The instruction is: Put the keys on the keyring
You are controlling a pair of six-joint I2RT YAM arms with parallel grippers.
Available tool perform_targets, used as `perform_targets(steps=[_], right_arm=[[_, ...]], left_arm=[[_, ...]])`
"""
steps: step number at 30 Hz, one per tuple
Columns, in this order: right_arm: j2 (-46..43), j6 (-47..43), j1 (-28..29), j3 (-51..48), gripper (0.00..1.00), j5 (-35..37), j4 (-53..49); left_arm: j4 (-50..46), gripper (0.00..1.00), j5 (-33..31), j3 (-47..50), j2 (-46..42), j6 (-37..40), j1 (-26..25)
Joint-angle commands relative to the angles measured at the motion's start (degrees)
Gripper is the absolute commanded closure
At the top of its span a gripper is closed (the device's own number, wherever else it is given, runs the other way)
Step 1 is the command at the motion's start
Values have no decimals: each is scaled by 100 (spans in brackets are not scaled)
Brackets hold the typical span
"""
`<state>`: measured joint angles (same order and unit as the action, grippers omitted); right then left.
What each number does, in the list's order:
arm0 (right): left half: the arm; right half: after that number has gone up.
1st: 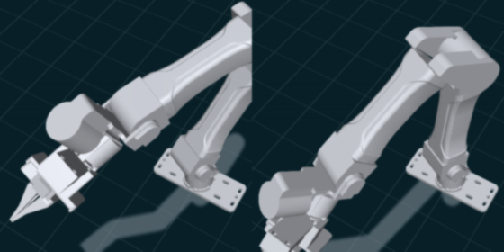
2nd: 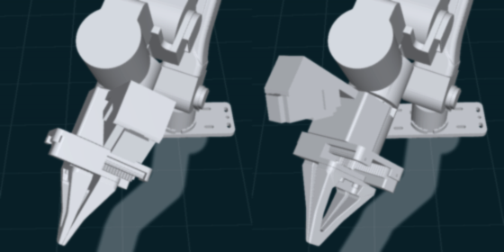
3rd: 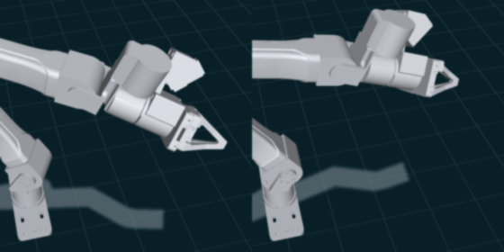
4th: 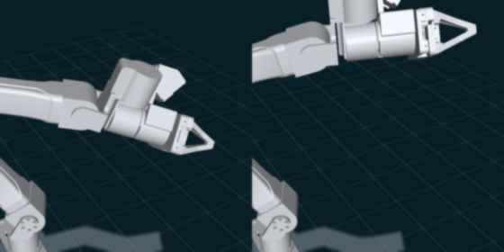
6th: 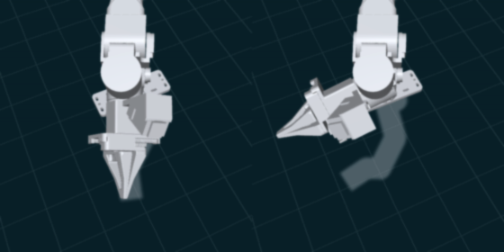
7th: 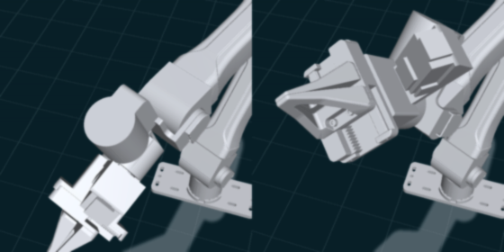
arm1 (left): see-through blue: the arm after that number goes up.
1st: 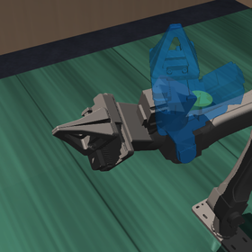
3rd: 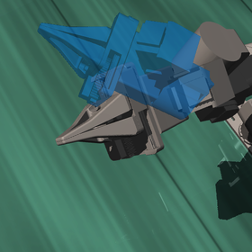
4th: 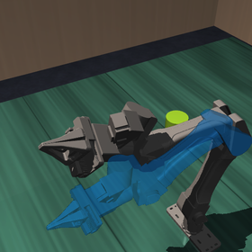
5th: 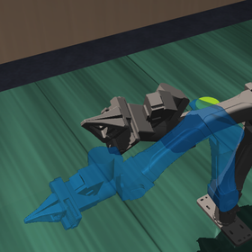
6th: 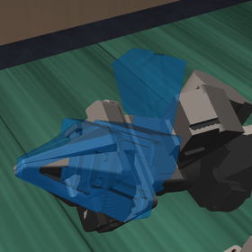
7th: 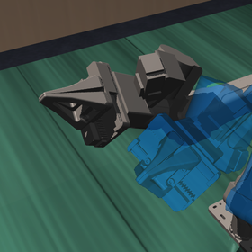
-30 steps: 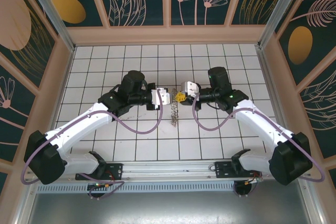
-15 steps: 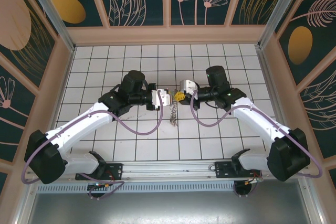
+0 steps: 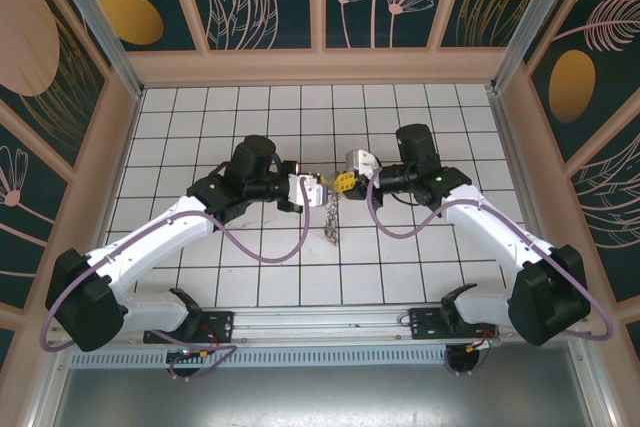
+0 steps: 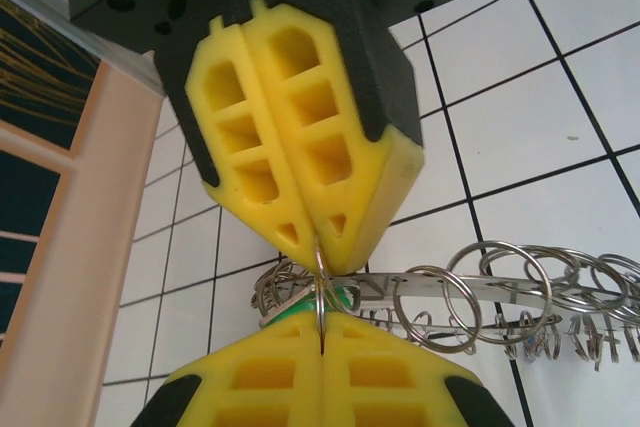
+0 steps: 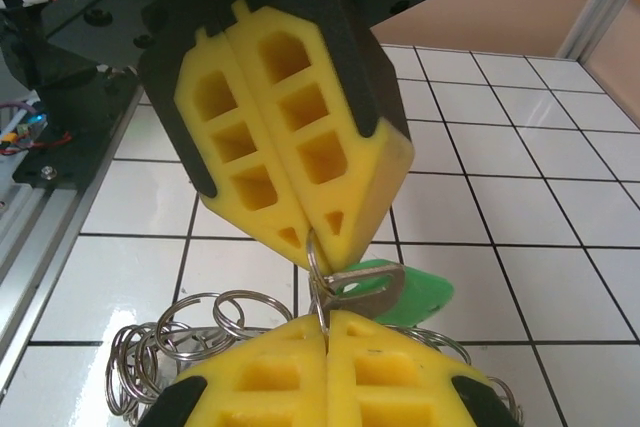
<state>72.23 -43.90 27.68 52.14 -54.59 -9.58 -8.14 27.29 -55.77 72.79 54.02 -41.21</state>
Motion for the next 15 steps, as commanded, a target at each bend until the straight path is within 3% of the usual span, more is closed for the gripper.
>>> perform_targets(steps=[1,15], right_arm=[[-93,171,-151,323,100,-469,390],[-319,490,-412,75,100,-911,803]], left_arm=[[-46,100,555,263,-166,274,-20],[616,100,664,633,-373,390,-19]])
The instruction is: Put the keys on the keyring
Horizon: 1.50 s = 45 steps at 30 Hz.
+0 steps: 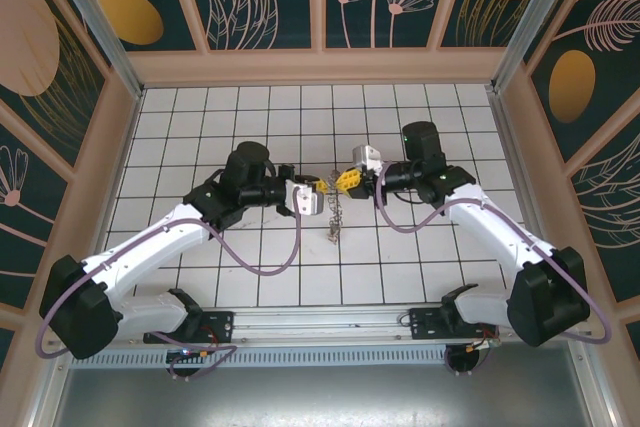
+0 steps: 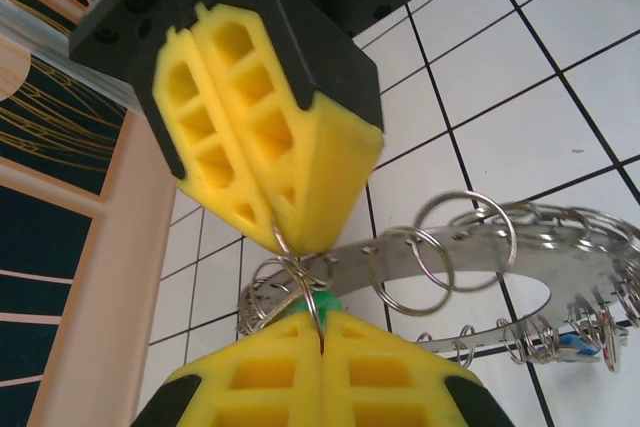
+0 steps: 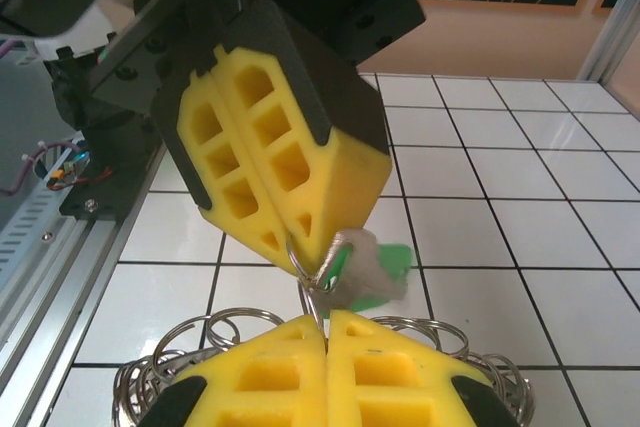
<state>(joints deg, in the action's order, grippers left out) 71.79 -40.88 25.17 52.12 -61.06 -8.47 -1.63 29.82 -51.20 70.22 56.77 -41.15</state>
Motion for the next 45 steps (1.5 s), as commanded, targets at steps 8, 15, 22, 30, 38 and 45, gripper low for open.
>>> perform_targets(steps=[8,15,22,30,38,45], right_arm=[[-440,305,-203,-63,100,-302,926],[-757,2626,44,-826,100,269,3725],[-742,3737,461,-1260,100,1117,4948],[-661,3485,533,-1290,100,1224,4744],[-604,3087,524,-1239,100,960,4509],[-533,3039,525,-1235,100,846,4600]], left_arm=[[133,100,407,181,-63,-176,-30],[1261,100,475,395,91,-1544,-28],[1633,88,-63,294,234,-2375,-33],[1682,74,-311,386,-166,-2541,9],[1731,64,-513,501,-676,-3031,205],[1223,58,-143,261,-658,-3268,300]])
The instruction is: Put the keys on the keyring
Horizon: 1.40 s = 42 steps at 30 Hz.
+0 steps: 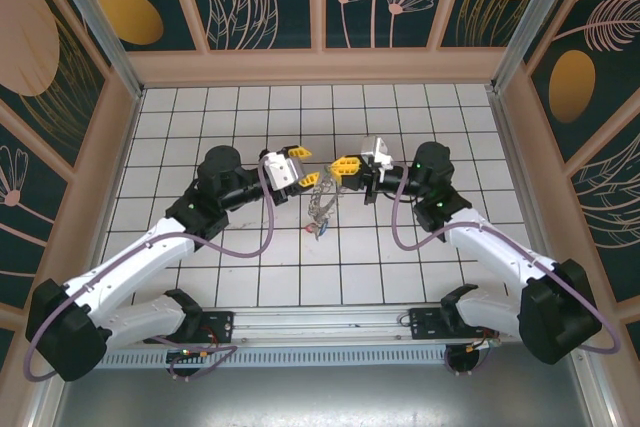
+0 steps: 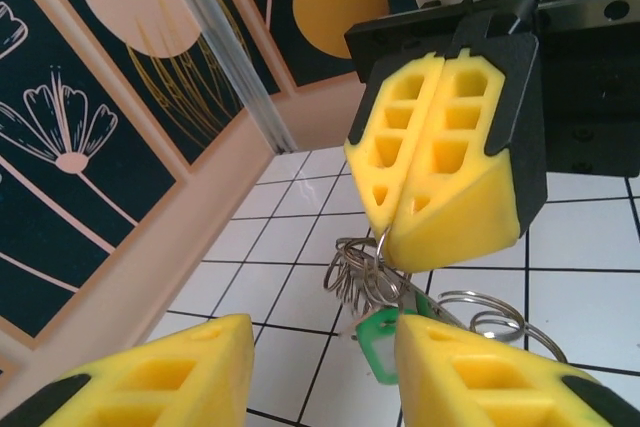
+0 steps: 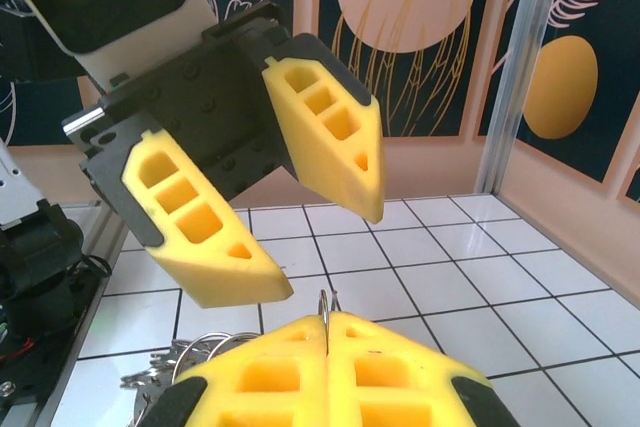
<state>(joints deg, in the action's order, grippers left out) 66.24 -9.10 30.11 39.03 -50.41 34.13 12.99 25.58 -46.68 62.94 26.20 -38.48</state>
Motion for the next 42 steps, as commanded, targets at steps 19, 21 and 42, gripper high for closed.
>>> perform_targets(steps=[19,21,42], right_arm=[[337,-562,-8,410,100,-399,134],[338,-566,-47,413,100,-432,154],[329,-754,-172,516,100,-693,-118]], left_arm=[[-938,72,969,-870,799,-717,200],[-977,76,1010,-865,790,-698,206],[-1003,83,1405,-825,869,-474,253]])
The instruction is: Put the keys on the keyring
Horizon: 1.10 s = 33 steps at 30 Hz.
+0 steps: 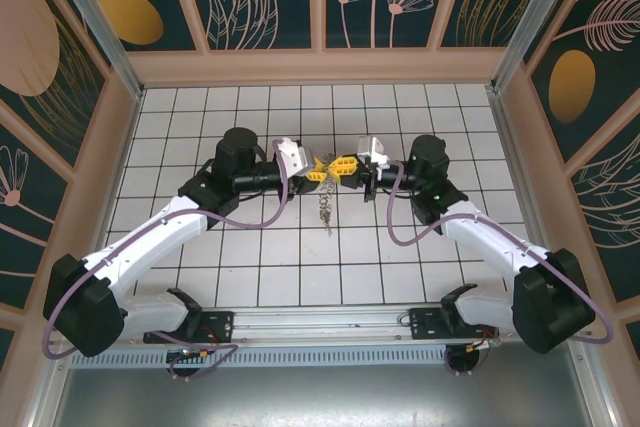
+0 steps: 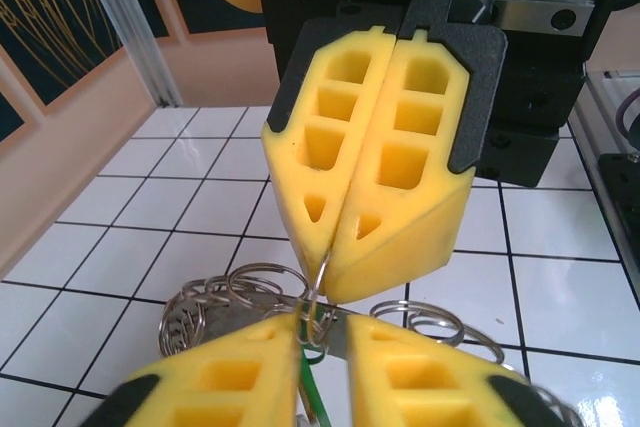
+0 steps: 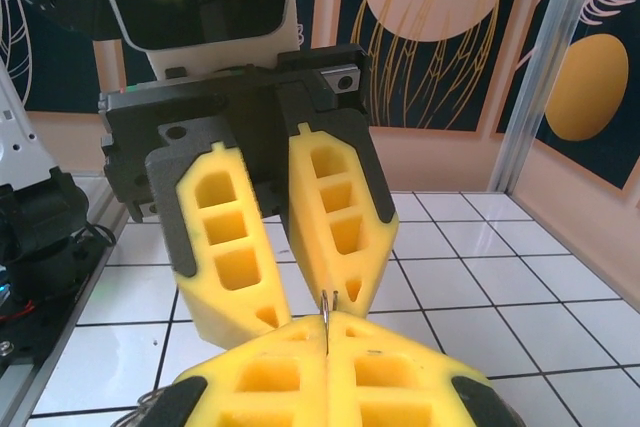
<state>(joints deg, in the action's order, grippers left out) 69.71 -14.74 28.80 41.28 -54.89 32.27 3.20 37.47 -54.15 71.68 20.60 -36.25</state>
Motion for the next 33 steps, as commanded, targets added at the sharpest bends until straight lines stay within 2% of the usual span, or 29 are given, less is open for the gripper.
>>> perform_targets(steps=[1,4,7,11,15,17,19,22,27,33], right_arm=[[-6,-220,-33,287,100,-254,30],[-1,-246,-23,284,100,-276,-7],[-8,-315,-18,293,100,-276,-119],[-19,-727,-23,399,100,-276,-699],[201,-2813,-116,1219,100,-273,-3495],[323,-3336,-112,1461,100,-82,-4165],[315,-3358,-109,1451,85,54,-4112],[438,-3631,-109,1661,76,280,-4585],[596,-3951,-61,2150,69,471,-5393],[514,-3825,222,2124,62,498,-5228]], left_arm=[[2,84,225,-91,-18,89,28],[114,88,282,-121,-47,88,27],[82,100,258,-122,-80,225,26],[-82,100,-50,-122,-183,480,30],[101,100,-657,-58,-418,447,29],[81,100,-694,-12,-509,630,24],[-92,100,-698,-70,-532,857,29],[-565,100,-768,-122,-540,1433,28],[-1356,100,-1267,-201,-591,2277,27],[-2352,100,-1463,-635,-313,2862,25]])
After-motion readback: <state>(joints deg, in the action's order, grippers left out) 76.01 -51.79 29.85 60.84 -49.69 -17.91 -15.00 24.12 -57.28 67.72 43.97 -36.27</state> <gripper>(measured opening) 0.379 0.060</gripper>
